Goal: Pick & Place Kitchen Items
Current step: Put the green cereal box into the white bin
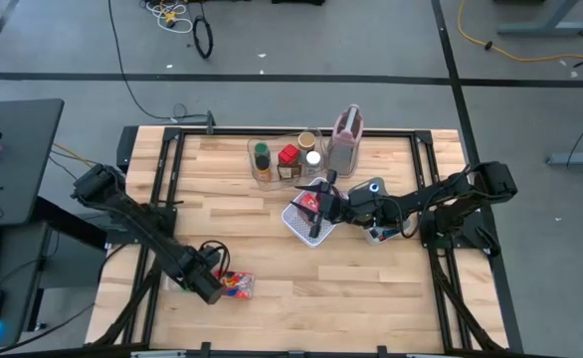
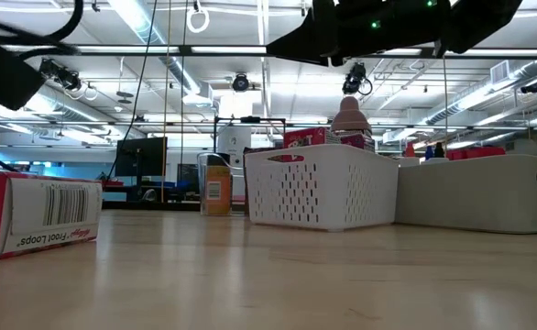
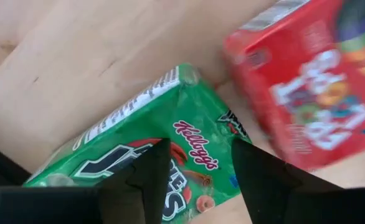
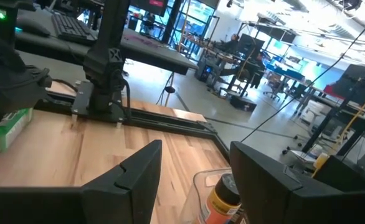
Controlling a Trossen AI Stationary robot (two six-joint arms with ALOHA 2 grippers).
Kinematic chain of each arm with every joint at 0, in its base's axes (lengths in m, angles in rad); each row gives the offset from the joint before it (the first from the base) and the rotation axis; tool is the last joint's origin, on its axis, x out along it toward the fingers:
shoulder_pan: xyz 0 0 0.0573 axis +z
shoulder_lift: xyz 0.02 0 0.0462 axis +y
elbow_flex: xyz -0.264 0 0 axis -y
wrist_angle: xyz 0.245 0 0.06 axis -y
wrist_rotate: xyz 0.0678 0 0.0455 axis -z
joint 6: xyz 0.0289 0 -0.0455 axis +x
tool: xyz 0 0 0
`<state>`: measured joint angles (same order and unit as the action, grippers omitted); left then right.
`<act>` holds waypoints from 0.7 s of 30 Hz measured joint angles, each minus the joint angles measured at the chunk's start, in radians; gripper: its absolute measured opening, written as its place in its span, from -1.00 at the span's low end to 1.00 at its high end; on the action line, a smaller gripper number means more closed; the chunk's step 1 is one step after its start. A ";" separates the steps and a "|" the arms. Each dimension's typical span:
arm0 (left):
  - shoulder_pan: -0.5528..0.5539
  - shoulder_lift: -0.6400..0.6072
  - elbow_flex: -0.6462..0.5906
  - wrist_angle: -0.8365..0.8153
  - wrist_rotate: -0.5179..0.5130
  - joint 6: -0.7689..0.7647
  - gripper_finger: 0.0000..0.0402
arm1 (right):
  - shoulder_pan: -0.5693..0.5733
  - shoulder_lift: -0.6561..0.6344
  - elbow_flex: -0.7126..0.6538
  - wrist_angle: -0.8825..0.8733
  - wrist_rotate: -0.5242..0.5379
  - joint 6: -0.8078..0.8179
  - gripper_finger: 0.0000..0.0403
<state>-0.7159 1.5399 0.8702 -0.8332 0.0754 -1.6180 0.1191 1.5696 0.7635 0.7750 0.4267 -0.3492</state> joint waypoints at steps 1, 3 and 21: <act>0.006 0.001 0.015 -0.006 -0.003 0.001 -0.12 | -0.001 0.000 0.000 0.000 0.000 0.000 0.00; 0.017 0.001 0.043 -0.006 -0.011 0.000 -0.10 | -0.002 0.000 0.000 0.001 0.000 0.000 0.00; 0.040 0.111 0.068 0.058 0.009 -0.046 0.09 | -0.003 0.000 0.000 -0.022 0.000 -0.001 0.00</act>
<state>-0.6762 1.6510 0.9382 -0.7754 0.0843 -1.6645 0.1165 1.5696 0.7635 0.7534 0.4264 -0.3500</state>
